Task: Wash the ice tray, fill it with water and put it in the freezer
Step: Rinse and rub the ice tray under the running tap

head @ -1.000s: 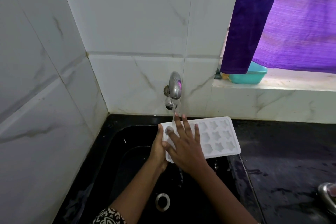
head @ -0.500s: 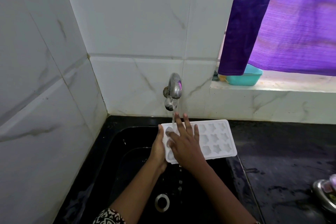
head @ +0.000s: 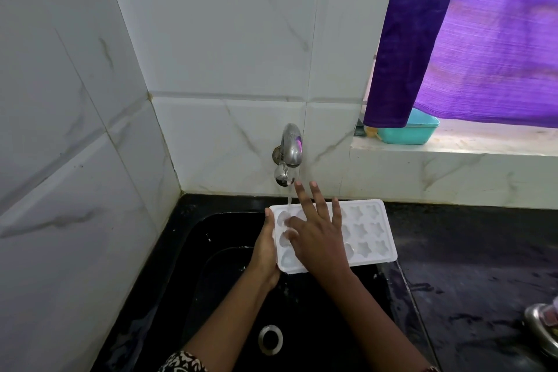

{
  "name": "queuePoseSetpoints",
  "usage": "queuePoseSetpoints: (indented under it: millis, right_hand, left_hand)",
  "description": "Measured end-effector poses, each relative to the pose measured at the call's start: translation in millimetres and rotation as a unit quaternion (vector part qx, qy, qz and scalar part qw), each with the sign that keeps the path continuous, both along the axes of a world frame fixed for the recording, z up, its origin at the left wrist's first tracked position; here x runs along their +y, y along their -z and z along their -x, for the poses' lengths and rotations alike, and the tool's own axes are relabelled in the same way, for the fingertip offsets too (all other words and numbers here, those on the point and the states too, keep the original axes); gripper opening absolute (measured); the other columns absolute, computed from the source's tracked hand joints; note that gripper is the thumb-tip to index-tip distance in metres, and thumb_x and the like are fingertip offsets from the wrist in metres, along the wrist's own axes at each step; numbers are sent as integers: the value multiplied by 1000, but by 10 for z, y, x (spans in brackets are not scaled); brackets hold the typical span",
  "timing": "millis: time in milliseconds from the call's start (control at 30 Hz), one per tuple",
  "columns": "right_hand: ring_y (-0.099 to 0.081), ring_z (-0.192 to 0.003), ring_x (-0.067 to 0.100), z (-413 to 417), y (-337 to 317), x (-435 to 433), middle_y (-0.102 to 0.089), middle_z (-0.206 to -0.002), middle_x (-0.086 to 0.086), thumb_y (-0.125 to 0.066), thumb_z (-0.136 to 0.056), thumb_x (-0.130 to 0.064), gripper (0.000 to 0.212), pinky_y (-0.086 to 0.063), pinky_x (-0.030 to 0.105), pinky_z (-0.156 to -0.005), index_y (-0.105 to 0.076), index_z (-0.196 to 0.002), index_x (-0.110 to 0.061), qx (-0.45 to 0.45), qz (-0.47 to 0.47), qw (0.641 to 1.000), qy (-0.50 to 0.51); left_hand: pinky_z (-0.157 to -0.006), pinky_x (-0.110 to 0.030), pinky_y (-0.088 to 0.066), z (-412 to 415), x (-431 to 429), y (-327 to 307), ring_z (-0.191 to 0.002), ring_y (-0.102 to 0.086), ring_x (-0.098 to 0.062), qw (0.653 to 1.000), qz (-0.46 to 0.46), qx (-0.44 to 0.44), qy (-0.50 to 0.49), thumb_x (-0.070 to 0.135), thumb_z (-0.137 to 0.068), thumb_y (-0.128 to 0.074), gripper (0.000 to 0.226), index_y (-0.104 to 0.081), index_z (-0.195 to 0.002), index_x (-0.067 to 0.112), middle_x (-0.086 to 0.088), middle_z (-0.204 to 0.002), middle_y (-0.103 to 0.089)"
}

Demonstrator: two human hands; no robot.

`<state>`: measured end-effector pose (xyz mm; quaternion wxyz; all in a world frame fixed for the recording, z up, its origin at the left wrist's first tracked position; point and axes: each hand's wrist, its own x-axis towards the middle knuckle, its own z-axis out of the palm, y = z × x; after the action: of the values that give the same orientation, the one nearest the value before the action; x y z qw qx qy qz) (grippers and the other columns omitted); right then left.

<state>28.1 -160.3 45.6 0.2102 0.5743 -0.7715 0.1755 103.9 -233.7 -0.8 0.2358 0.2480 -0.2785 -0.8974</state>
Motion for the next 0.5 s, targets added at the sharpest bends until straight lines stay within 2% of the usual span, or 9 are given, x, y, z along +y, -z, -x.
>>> queuePoseSetpoints:
  millis: [133,233,300,367,433,500]
  right_hand:
    - [-28,-139,32,-26,-19,-13,-36,-150,8,-82,-62,-27,20,-23,58,-107,-65,-72,-26,-29,16,999,12]
    - [-15,-143,33,-101,18,-25,-23,-155,9,-70,-70,-22,20,-24,62,-107,-68,-89,-26,-55,-8,998,-17]
    - [7,-145,27,-80,49,-8,-2,-158,3,-52,-79,-23,29,-10,57,-113,-65,-104,-26,-95,-44,993,-54]
    - [18,-143,23,-4,21,18,6,-158,0,-43,-81,-28,32,6,51,-113,-63,-105,-30,-121,-60,989,-58]
    - [8,-145,26,9,-15,25,-4,-158,4,-45,-81,-32,26,1,55,-112,-67,-93,-29,-107,-40,993,-43]
    - [3,-146,24,-66,14,8,-7,-158,3,-43,-82,-36,28,-2,54,-113,-66,-95,-27,-92,-31,994,-44]
  left_hand:
    - [-79,-44,-58,21,3,-19,-107,-67,-37,1000,3,0,-12,68,-79,-43,67,-77,-102,15,-20,-120,-67]
    - [-82,-44,-57,26,-9,-24,-108,-67,-35,1000,13,-11,-23,68,-80,-43,67,-71,-113,16,-19,-118,-68]
    - [-83,-44,-57,6,-29,-8,-109,-66,-34,999,17,-23,-24,69,-84,-39,68,-64,-121,16,-18,-119,-68]
    - [-80,-44,-58,-17,-16,-16,-109,-66,-36,1000,13,-16,-13,69,-83,-39,72,-68,-119,14,-20,-121,-67]
    - [-74,-43,-59,-12,18,-12,-105,-68,-35,1000,17,-5,-2,70,-80,-39,73,-76,-107,13,-20,-117,-69]
    - [-72,-39,-60,-8,13,10,-103,-69,-32,999,30,-6,-9,69,-79,-41,70,-75,-107,15,-19,-114,-70]
